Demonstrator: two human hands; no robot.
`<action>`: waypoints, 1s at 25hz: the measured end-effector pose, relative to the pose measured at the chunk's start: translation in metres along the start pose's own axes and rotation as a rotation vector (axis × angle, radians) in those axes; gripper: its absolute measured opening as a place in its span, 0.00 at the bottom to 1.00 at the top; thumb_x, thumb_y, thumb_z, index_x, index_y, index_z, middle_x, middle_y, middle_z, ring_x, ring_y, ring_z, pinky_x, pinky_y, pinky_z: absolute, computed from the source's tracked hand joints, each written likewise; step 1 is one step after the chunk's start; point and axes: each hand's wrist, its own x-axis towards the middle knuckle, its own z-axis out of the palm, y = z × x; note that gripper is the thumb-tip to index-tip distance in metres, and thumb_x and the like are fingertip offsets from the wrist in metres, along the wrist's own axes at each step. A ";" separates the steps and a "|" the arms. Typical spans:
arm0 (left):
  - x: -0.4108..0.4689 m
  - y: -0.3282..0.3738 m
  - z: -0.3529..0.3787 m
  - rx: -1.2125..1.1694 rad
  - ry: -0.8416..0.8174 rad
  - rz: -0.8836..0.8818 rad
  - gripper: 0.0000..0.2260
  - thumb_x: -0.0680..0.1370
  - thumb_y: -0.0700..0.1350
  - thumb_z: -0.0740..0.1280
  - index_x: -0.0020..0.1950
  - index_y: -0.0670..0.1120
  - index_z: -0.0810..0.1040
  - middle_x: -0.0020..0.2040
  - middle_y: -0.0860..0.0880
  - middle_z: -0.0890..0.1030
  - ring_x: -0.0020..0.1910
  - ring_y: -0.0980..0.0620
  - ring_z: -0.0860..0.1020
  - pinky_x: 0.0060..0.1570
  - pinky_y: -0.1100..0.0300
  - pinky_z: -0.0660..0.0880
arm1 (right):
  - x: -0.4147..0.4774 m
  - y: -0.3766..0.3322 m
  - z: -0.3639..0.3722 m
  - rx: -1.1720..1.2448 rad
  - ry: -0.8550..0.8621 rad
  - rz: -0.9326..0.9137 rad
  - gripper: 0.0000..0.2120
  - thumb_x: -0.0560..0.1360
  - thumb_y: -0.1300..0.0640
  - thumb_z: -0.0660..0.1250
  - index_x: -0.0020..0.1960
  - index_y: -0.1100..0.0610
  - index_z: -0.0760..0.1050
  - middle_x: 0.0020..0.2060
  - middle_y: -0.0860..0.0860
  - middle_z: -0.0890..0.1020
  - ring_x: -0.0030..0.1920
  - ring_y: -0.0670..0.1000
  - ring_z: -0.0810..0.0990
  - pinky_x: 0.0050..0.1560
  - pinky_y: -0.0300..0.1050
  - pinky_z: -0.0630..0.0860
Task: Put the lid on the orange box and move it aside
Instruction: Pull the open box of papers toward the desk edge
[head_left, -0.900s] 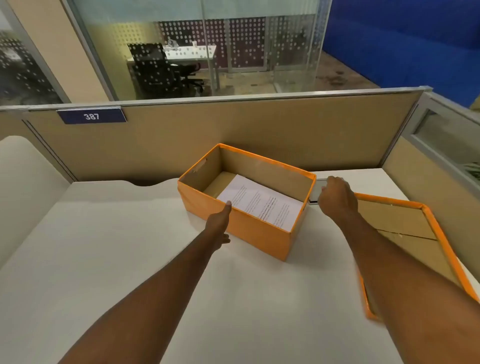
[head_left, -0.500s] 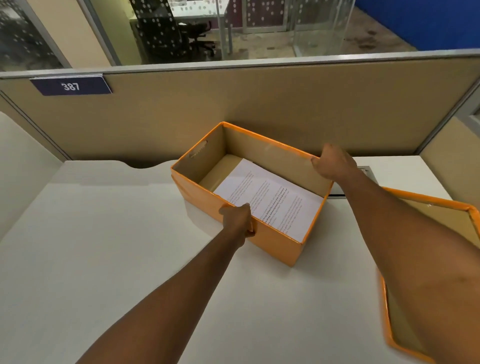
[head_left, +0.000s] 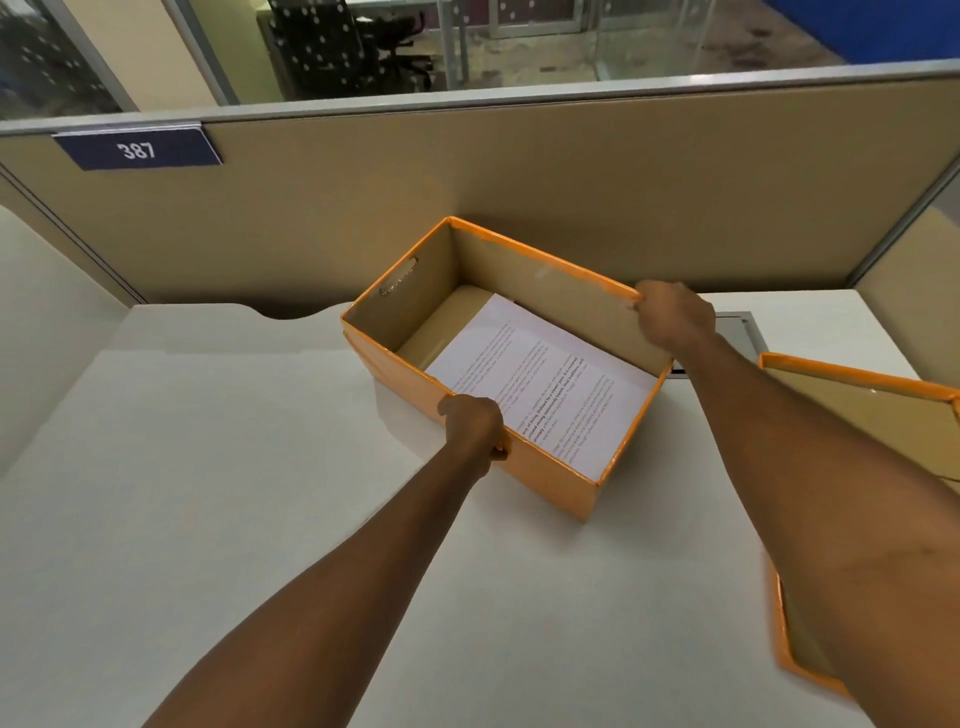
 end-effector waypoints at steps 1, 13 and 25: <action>-0.005 -0.001 -0.004 0.001 -0.001 0.016 0.15 0.80 0.35 0.57 0.67 0.39 0.64 0.62 0.39 0.77 0.58 0.38 0.79 0.42 0.49 0.81 | -0.009 -0.001 -0.003 0.012 0.017 0.006 0.10 0.78 0.53 0.59 0.51 0.56 0.76 0.50 0.60 0.81 0.52 0.64 0.79 0.45 0.50 0.69; -0.094 -0.054 -0.101 0.260 0.091 0.290 0.21 0.81 0.41 0.57 0.73 0.39 0.59 0.59 0.40 0.77 0.52 0.38 0.81 0.49 0.42 0.80 | -0.227 -0.038 -0.031 0.210 0.144 0.331 0.10 0.77 0.59 0.61 0.55 0.57 0.77 0.49 0.58 0.82 0.48 0.61 0.81 0.40 0.46 0.68; -0.112 -0.131 -0.210 0.352 0.200 0.460 0.09 0.79 0.39 0.56 0.53 0.41 0.76 0.39 0.44 0.76 0.31 0.51 0.72 0.32 0.60 0.69 | -0.411 -0.109 0.019 0.515 0.126 0.372 0.08 0.78 0.62 0.59 0.54 0.63 0.75 0.49 0.60 0.83 0.48 0.61 0.82 0.40 0.45 0.74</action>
